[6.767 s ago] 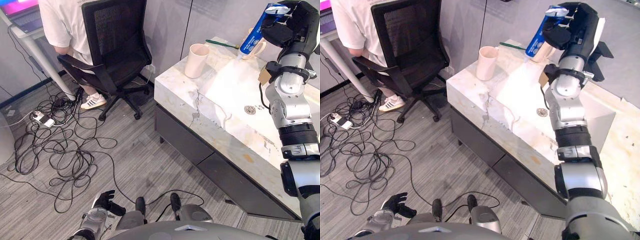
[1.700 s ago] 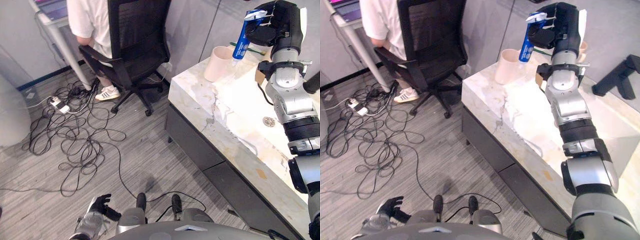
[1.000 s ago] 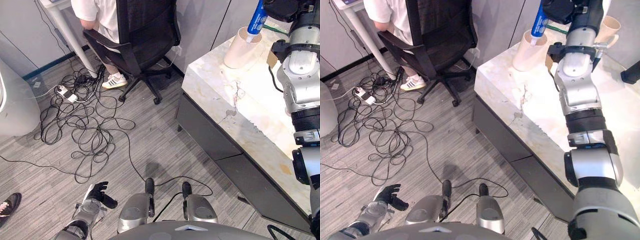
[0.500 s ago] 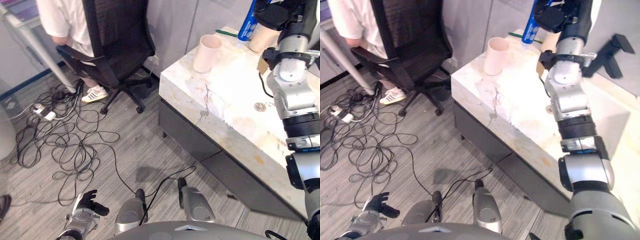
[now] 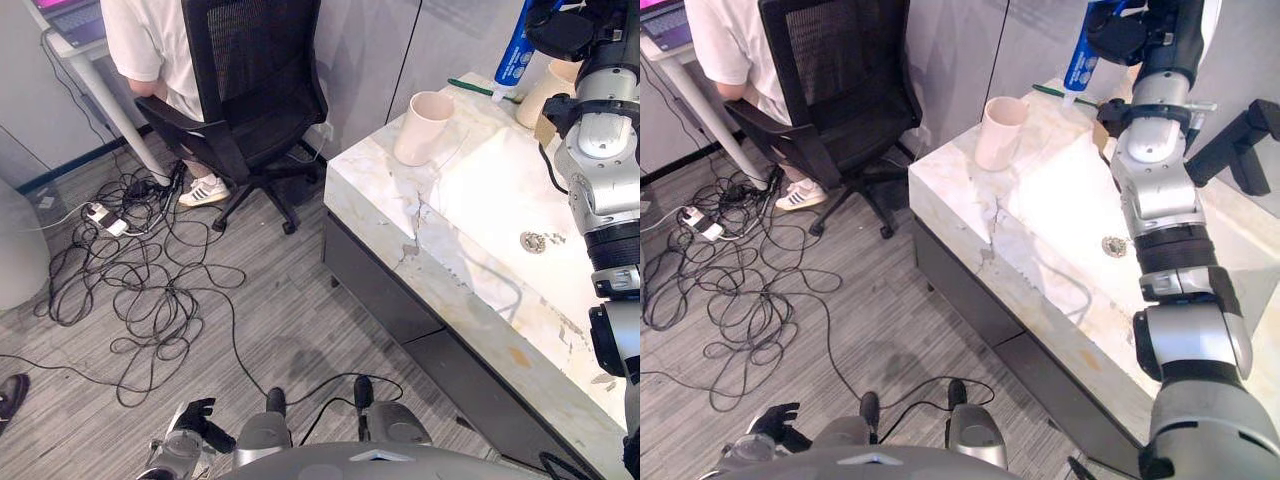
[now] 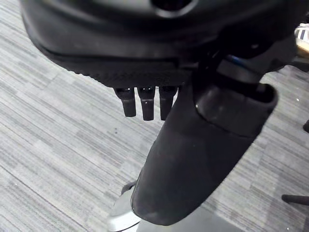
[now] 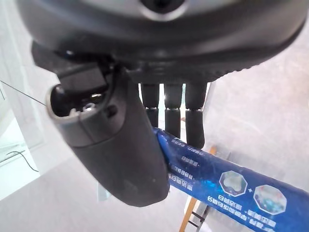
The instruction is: Organize the bathroom.
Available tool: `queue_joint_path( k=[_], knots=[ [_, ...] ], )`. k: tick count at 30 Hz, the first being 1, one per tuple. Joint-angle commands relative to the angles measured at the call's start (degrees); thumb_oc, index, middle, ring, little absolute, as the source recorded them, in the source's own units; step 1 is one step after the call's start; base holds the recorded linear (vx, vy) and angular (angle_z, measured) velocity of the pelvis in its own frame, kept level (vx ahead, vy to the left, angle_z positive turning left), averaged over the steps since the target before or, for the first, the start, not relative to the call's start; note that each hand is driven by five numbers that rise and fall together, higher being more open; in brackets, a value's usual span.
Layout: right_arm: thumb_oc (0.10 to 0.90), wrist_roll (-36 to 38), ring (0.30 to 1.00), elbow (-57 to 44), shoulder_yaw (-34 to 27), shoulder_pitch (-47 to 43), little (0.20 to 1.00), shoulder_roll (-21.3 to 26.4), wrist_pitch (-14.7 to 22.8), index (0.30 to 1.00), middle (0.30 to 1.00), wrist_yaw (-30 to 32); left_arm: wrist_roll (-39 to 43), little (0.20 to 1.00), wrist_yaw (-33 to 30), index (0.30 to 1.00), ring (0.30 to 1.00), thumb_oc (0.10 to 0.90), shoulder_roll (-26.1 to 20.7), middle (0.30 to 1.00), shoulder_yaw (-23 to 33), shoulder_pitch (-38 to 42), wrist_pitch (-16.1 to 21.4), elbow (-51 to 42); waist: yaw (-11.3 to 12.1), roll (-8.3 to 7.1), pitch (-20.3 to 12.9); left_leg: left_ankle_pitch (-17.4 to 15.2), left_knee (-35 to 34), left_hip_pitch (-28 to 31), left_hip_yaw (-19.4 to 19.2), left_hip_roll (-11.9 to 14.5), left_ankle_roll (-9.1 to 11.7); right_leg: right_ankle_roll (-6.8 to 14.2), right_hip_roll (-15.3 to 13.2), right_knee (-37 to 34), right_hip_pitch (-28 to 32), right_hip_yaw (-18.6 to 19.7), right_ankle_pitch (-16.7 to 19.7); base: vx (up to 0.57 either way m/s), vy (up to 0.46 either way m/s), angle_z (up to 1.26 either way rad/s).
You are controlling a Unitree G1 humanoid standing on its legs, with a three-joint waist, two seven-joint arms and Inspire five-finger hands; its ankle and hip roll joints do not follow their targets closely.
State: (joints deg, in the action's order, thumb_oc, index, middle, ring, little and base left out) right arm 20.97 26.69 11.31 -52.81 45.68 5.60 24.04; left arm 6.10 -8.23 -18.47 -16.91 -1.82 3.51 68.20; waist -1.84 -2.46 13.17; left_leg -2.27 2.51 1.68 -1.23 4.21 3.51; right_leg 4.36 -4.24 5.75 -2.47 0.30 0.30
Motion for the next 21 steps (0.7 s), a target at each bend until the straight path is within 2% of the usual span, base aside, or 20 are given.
queue_joint_path(
  k=[1, 8, 21],
  knots=[
    [0.400, 1.07, 0.300, -2.95, -2.31, -9.56, 0.300, 4.92, 5.14, 0.300, 0.300, 0.98, -0.35, 0.900, -1.09, 0.900, 0.900, 0.800, -3.22, 0.900, 0.65, -0.77, 0.59, 2.60, 0.80, -1.74, -6.31, -1.29, 2.59, 1.14, -0.07, 2.20, -1.85, 3.05, -2.03, 2.54, -3.35, 4.02, 1.29, 0.06, 0.013, 0.00],
    [0.400, 1.93, 0.300, -3.47, -2.89, -8.17, 0.300, 3.04, 4.44, 0.300, 0.300, 1.54, 0.52, 0.900, -2.67, 0.900, 0.900, 0.800, -2.47, 0.900, 1.28, -1.94, 0.25, 2.24, 1.63, -2.25, -6.88, -1.14, 1.50, 2.07, -0.10, 2.79, -1.72, 3.09, -1.90, 1.80, -2.26, 3.55, 1.12, 0.06, -0.013, 0.03],
    [0.400, 0.63, 0.300, -1.88, -2.76, -7.18, 0.300, -1.54, 4.24, 0.300, 0.300, 3.45, 1.04, 0.900, -3.33, 0.900, 0.900, 0.800, -1.97, 0.900, 1.20, -2.49, 0.79, 2.67, 3.20, -1.04, -5.95, -0.30, 0.86, 1.78, 1.26, 3.05, -1.19, 2.44, -2.23, 1.69, -1.04, 2.34, 0.08, 0.01, -0.003, 0.05]
  ],
)
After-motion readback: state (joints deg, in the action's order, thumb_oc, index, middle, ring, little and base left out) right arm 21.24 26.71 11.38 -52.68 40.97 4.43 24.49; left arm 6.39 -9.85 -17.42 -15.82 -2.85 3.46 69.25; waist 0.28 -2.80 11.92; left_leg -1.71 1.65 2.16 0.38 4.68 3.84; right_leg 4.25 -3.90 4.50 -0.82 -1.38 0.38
